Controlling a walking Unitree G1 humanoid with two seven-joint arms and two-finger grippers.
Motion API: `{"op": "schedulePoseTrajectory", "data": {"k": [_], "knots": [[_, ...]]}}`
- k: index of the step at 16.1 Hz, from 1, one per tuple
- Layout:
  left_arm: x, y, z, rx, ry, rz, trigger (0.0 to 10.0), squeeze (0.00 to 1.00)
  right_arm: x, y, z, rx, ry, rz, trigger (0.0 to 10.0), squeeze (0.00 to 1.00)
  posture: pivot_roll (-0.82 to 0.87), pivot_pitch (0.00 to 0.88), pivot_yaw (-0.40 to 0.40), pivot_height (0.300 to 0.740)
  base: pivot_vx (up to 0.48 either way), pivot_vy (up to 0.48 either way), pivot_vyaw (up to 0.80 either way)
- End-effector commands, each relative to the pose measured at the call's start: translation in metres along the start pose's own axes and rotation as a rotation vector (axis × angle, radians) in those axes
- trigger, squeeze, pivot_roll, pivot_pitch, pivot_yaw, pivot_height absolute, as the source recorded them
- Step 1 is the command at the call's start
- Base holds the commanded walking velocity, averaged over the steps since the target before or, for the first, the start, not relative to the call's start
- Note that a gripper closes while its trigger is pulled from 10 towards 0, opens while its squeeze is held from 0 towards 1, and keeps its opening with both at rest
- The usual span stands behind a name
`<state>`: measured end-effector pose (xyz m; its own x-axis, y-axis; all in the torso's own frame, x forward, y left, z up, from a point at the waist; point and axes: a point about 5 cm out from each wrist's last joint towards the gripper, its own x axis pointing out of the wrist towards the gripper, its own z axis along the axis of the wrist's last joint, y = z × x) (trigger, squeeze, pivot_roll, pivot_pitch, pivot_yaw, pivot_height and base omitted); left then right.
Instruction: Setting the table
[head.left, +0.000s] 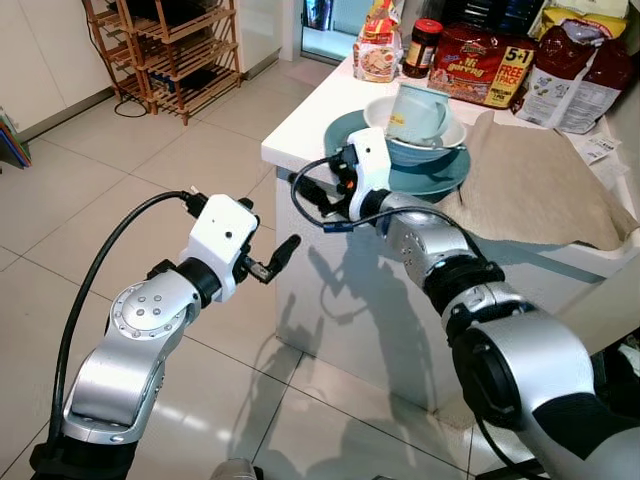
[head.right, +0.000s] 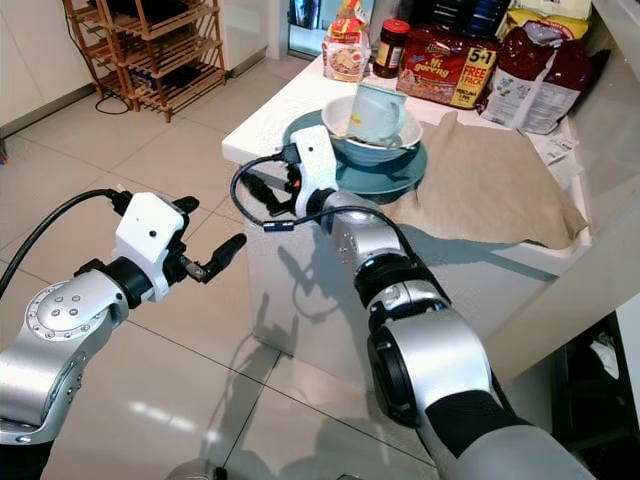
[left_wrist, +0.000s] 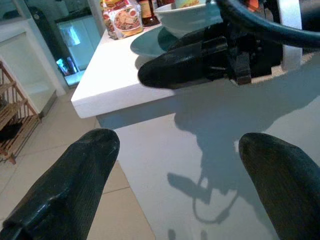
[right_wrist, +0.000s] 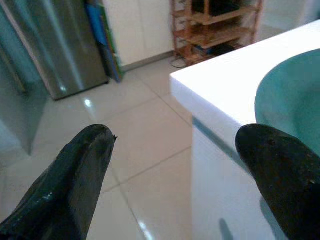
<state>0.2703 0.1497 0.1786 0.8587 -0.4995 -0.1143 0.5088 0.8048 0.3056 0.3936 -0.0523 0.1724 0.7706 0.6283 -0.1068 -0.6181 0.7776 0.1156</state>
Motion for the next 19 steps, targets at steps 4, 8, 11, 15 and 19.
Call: {"op": "schedulePoseTrajectory", "data": {"k": [4, 8, 11, 15, 19], "knots": [[0.000, -0.004, 0.005, 0.008, -0.011, -0.028, 10.0, 0.00, -0.007, -0.023, 0.012, -0.026, -0.030, -0.165, 10.0, 0.00, 0.14, 0.032, -0.075, 0.740, 0.000, 0.000, 0.00], [0.002, -0.003, 0.006, 0.011, -0.014, -0.021, 10.0, 0.00, -0.011, -0.033, 0.018, -0.060, -0.027, -0.224, 10.0, 0.00, 0.15, 0.029, -0.078, 0.740, 0.000, 0.000, 0.00], [0.004, 0.000, 0.007, 0.021, -0.021, 0.003, 10.0, 0.00, -0.012, -0.036, 0.023, -0.058, -0.039, -0.234, 10.0, 0.00, 0.17, 0.015, -0.086, 0.740, 0.000, 0.000, 0.00], [0.005, 0.013, 0.012, 0.041, -0.048, 0.115, 10.0, 0.00, -0.004, -0.017, 0.035, -0.006, -0.125, -0.056, 10.0, 0.00, 0.17, 0.000, -0.093, 0.740, 0.000, 0.000, 0.00], [0.011, 0.021, 0.019, 0.008, -0.097, 0.291, 10.0, 0.00, -0.019, -0.007, 0.063, -0.037, -0.431, 0.015, 10.0, 0.00, 0.14, 0.000, -0.088, 0.740, 0.000, 0.000, 0.00]]}}
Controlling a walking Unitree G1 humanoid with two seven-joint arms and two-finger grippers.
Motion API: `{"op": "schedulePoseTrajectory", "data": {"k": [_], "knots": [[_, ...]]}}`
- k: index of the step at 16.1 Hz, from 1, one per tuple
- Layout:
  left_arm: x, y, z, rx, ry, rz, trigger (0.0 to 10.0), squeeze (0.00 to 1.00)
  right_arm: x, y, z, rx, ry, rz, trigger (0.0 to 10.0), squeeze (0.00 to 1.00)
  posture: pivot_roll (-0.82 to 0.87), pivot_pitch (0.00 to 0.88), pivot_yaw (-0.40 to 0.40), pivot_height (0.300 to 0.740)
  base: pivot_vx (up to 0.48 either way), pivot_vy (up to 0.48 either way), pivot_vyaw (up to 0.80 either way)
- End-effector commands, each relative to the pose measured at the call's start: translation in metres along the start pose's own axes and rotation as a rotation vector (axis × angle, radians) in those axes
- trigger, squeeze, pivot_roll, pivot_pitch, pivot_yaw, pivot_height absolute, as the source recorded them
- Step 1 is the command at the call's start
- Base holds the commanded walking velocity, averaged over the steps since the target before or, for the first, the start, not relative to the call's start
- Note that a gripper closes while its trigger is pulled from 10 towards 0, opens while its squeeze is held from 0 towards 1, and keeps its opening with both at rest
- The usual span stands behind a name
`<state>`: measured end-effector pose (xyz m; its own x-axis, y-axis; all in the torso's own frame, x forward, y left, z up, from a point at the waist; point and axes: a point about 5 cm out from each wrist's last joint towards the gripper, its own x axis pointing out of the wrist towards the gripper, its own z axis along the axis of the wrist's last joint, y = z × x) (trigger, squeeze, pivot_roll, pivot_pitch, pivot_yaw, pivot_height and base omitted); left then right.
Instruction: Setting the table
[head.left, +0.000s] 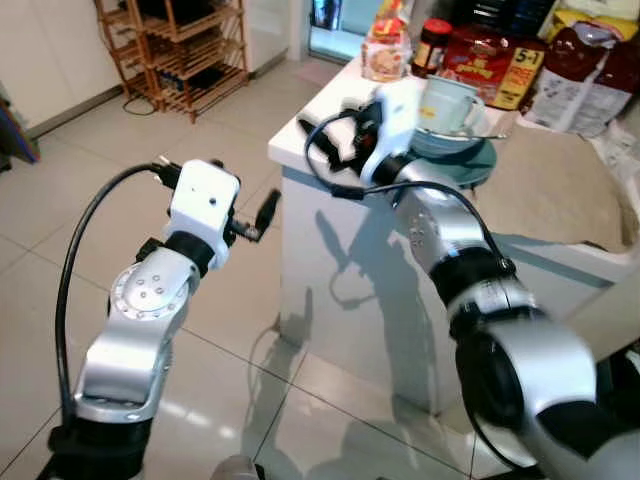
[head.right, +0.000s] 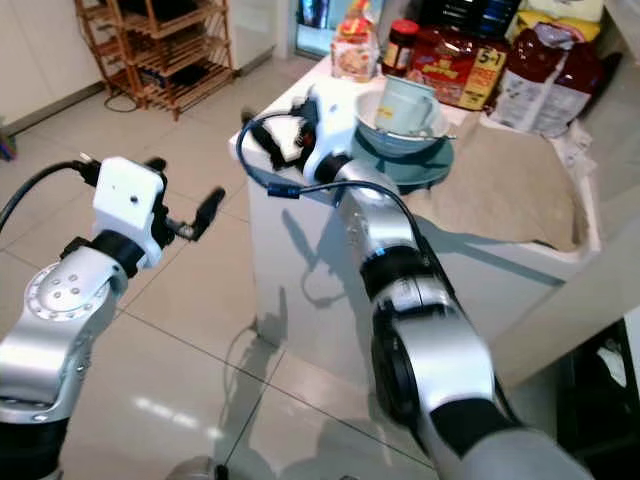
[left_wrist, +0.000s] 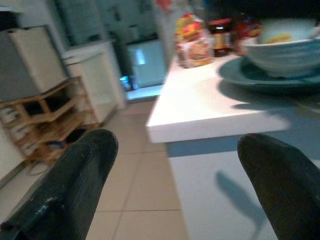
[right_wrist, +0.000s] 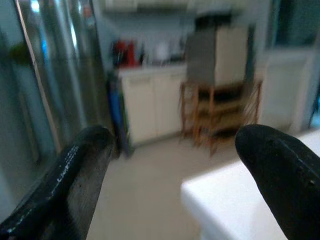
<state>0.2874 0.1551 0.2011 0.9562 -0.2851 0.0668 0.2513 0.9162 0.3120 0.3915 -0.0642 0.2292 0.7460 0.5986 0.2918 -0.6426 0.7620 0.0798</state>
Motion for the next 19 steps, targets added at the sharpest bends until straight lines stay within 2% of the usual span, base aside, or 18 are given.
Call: {"op": "schedulePoseTrajectory", "data": {"k": [1, 2, 3, 4, 5, 6, 9, 10, 13, 14, 15, 16, 19], "knots": [[0.005, -0.003, 0.000, 0.008, -0.001, 0.026, 10.0, 0.00, -0.012, -0.008, 0.013, -0.049, -0.074, -0.060, 10.0, 0.00, 0.12, 0.000, -0.074, 0.740, 0.000, 0.000, 0.00], [0.008, -0.006, -0.001, 0.005, 0.000, 0.029, 10.0, 0.00, -0.024, -0.010, 0.016, -0.060, -0.103, -0.105, 10.0, 0.00, 0.11, 0.000, -0.067, 0.740, 0.000, 0.398, 0.00], [0.015, -0.014, 0.000, -0.002, -0.001, 0.020, 10.0, 0.00, -0.052, -0.013, 0.018, -0.103, -0.123, -0.199, 10.0, 0.00, 0.09, 0.000, -0.060, 0.740, 0.000, 0.480, 0.00], [0.019, -0.019, 0.001, -0.002, -0.008, 0.009, 10.0, 0.00, -0.064, -0.013, 0.016, -0.107, -0.121, -0.233, 10.0, 0.00, 0.08, 0.003, -0.057, 0.740, 0.000, 0.480, -0.80], [0.026, -0.027, 0.007, -0.004, -0.033, -0.014, 10.0, 0.00, -0.090, -0.006, 0.006, -0.091, -0.100, -0.274, 10.0, 0.00, 0.07, 0.008, -0.056, 0.740, 0.000, 0.480, -0.80], [0.029, -0.031, 0.010, -0.002, -0.047, -0.022, 10.0, 0.00, -0.106, 0.002, -0.003, -0.065, -0.070, -0.295, 10.0, 0.00, 0.07, 0.013, -0.053, 0.740, 0.000, 0.480, -0.80], [0.026, -0.031, 0.007, 0.017, -0.042, -0.019, 10.0, 0.00, -0.127, 0.012, -0.017, -0.063, 0.011, -0.337, 10.0, 0.00, 0.07, 0.031, -0.048, 0.740, 0.000, 0.480, -0.80], [0.023, -0.028, 0.004, 0.022, -0.031, 0.000, 10.0, 0.00, -0.136, 0.009, -0.018, -0.058, 0.039, -0.386, 10.0, 0.00, 0.07, 0.034, -0.048, 0.740, 0.000, 0.480, -0.80], [0.016, -0.024, 0.001, -0.008, -0.024, 0.020, 10.0, 0.00, -0.145, -0.002, -0.016, -0.037, 0.071, -0.535, 10.0, 0.00, 0.08, 0.042, -0.047, 0.740, 0.000, 0.437, -0.80], [0.015, -0.025, 0.003, 0.015, -0.038, 0.022, 10.0, 0.00, -0.145, -0.003, -0.015, -0.050, 0.078, -0.546, 10.0, 0.00, 0.08, 0.045, -0.049, 0.740, 0.000, 0.000, -0.79], [0.014, -0.026, 0.008, -0.038, -0.063, 0.026, 10.0, 0.00, -0.144, -0.008, -0.011, -0.118, 0.082, -0.586, 10.0, 0.00, 0.07, 0.046, -0.052, 0.740, 0.000, 0.000, -0.52], [0.015, -0.027, 0.010, -0.043, -0.074, 0.023, 10.0, 0.00, -0.142, -0.008, -0.008, -0.157, 0.088, -0.578, 10.0, 0.00, 0.07, 0.047, -0.053, 0.740, 0.000, 0.000, 0.00], [0.016, -0.028, 0.016, -0.052, -0.096, 0.014, 10.0, 0.00, -0.133, -0.009, 0.002, -0.159, 0.074, -0.557, 10.0, 0.00, 0.07, 0.045, -0.059, 0.740, 0.187, 0.000, 0.00]]}}
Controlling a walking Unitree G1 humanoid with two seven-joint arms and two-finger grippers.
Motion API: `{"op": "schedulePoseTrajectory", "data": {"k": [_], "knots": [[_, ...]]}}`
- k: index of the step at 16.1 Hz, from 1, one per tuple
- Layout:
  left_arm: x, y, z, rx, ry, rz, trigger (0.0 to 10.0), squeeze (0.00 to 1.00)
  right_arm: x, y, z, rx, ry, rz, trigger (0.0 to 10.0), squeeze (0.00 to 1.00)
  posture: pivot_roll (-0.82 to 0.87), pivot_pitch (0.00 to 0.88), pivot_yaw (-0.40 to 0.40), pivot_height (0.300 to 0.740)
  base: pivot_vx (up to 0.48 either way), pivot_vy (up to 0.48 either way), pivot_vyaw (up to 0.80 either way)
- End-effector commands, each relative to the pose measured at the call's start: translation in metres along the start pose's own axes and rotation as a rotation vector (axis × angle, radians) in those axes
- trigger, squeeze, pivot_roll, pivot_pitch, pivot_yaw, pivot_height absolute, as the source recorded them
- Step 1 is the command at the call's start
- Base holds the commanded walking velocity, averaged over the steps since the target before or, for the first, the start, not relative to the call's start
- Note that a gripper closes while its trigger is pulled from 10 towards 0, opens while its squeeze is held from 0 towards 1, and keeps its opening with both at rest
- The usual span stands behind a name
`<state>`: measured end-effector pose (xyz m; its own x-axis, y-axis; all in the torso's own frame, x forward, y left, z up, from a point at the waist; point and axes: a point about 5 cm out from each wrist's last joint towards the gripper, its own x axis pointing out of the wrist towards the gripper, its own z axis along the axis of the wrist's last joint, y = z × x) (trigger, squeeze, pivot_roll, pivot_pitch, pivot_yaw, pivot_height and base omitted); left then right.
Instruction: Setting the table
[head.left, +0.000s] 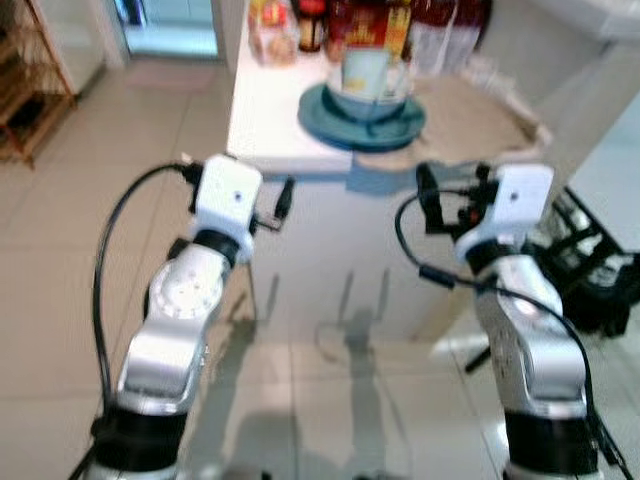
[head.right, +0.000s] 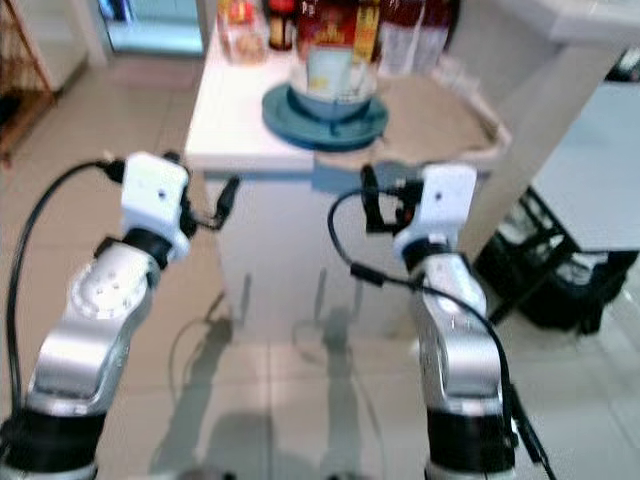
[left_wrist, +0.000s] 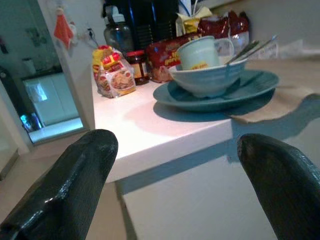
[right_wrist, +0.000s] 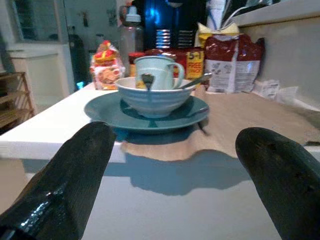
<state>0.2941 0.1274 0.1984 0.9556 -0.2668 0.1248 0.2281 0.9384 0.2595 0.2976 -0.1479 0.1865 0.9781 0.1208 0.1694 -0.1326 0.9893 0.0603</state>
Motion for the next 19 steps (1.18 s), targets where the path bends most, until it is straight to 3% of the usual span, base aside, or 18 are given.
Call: {"op": "schedulePoseTrajectory", "data": {"k": [1, 4, 9, 19], "knots": [[0.002, -0.004, 0.013, 0.001, -0.046, -0.022, 10.0, 0.00, 0.001, -0.003, 0.006, -0.005, -0.009, -0.011, 10.0, 0.00, 0.07, 0.044, -0.060, 0.740, 0.386, 0.000, 0.00], [-0.002, -0.001, 0.014, 0.006, -0.044, -0.021, 10.0, 0.00, 0.002, -0.005, 0.005, 0.001, 0.011, -0.019, 10.0, 0.00, 0.07, 0.045, -0.062, 0.740, 0.386, 0.000, 0.00], [-0.002, 0.006, 0.022, 0.026, -0.057, -0.018, 10.0, 0.00, 0.013, -0.001, 0.032, 0.015, -0.039, 0.025, 10.0, 0.00, 0.07, 0.047, -0.066, 0.740, 0.385, 0.000, 0.00], [-0.001, 0.016, 0.031, 0.054, -0.072, -0.015, 10.0, 0.00, 0.019, 0.006, 0.056, 0.027, -0.083, 0.155, 10.0, 0.00, 0.08, 0.044, -0.069, 0.740, 0.385, 0.000, 0.00]]}}
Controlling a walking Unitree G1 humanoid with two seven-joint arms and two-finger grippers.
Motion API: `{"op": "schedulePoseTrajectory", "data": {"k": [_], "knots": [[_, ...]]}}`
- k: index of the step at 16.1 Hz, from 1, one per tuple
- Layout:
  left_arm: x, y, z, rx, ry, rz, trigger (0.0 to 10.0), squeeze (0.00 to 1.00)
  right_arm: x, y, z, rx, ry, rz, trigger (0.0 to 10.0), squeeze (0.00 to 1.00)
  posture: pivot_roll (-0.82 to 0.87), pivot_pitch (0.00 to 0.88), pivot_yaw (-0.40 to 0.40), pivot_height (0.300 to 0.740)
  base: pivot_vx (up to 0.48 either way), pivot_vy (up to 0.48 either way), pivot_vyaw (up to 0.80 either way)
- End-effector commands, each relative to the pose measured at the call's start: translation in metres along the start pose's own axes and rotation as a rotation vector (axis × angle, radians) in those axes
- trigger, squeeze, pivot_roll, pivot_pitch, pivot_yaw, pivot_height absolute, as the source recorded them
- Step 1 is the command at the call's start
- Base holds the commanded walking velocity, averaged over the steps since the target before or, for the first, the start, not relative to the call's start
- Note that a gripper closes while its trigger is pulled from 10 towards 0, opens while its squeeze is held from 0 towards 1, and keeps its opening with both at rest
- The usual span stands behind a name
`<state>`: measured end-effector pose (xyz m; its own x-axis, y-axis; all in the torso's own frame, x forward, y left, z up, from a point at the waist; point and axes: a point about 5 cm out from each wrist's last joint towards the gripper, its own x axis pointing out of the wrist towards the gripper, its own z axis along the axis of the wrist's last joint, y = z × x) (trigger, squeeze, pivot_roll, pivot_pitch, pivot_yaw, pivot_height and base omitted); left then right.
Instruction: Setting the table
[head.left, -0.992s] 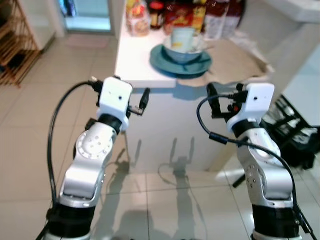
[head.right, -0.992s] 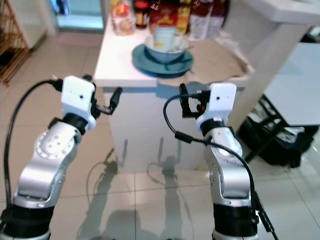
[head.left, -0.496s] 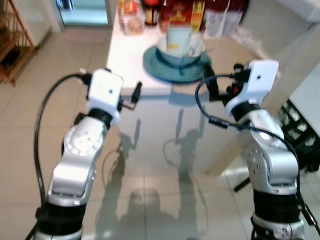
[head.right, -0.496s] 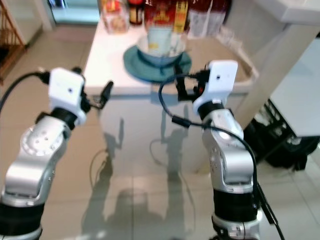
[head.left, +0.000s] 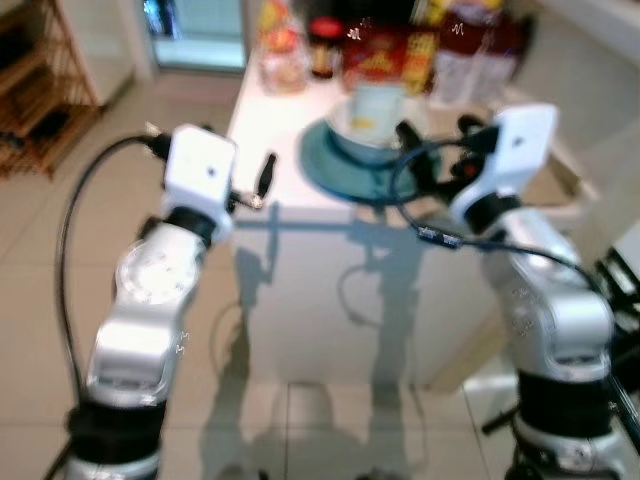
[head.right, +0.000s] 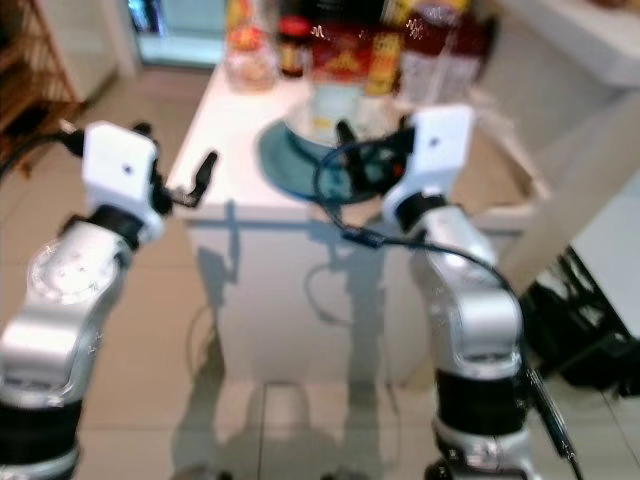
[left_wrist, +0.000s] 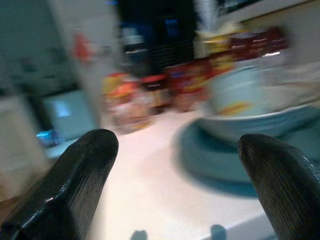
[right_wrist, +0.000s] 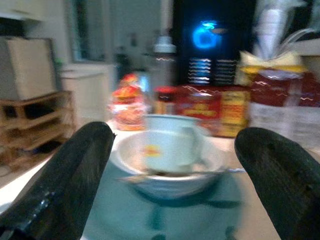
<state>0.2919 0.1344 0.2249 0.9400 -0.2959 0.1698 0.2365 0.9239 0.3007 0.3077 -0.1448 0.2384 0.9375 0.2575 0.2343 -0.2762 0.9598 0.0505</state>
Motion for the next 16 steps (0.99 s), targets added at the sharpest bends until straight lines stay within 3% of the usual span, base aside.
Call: {"op": "schedulePoseTrajectory", "data": {"k": [1, 4, 8, 9, 12, 13, 16], "knots": [[0.000, 0.003, 0.007, 0.015, -0.019, -0.002, 10.0, 0.00, 0.001, 0.000, 0.010, 0.016, -0.036, 0.008, 10.0, 0.00, 0.08, 0.044, -0.069, 0.740, 0.382, 0.000, 0.00], [0.000, 0.003, 0.008, 0.014, -0.023, -0.016, 10.0, 0.00, 0.001, -0.004, 0.018, 0.023, -0.050, 0.000, 10.0, 0.00, 0.08, 0.037, -0.062, 0.740, 0.374, 0.000, 0.00], [0.003, -0.002, 0.010, 0.016, -0.033, -0.043, 10.0, 0.00, 0.003, -0.023, 0.026, -0.018, -0.007, -0.037, 10.0, 0.00, 0.07, 0.028, -0.057, 0.740, 0.346, 0.000, 0.00], [0.003, -0.003, 0.010, 0.017, -0.032, -0.053, 10.0, 0.00, 0.004, -0.026, 0.026, -0.002, 0.014, -0.015, 10.0, 1.00, 0.07, 0.028, -0.057, 0.740, 0.000, 0.000, 0.00], [0.001, -0.009, 0.017, 0.000, -0.072, -0.116, 10.0, 0.00, 0.008, -0.036, 0.028, 0.032, 0.098, 0.083, 10.0, 1.00, 0.08, 0.014, -0.060, 0.740, 0.000, 0.000, 0.00], [-0.001, -0.013, 0.020, -0.025, -0.085, -0.191, 10.0, 0.00, 0.015, -0.050, 0.035, 0.049, 0.126, 0.079, 10.0, 1.00, 0.07, 0.012, -0.060, 0.740, 0.000, 0.000, 0.00], [-0.002, -0.018, 0.021, -0.038, -0.089, -0.261, 10.0, 0.00, 0.027, -0.073, 0.042, 0.077, 0.178, 0.041, 10.0, 1.00, 0.08, 0.018, -0.066, 0.740, 0.000, 0.000, 0.00]]}}
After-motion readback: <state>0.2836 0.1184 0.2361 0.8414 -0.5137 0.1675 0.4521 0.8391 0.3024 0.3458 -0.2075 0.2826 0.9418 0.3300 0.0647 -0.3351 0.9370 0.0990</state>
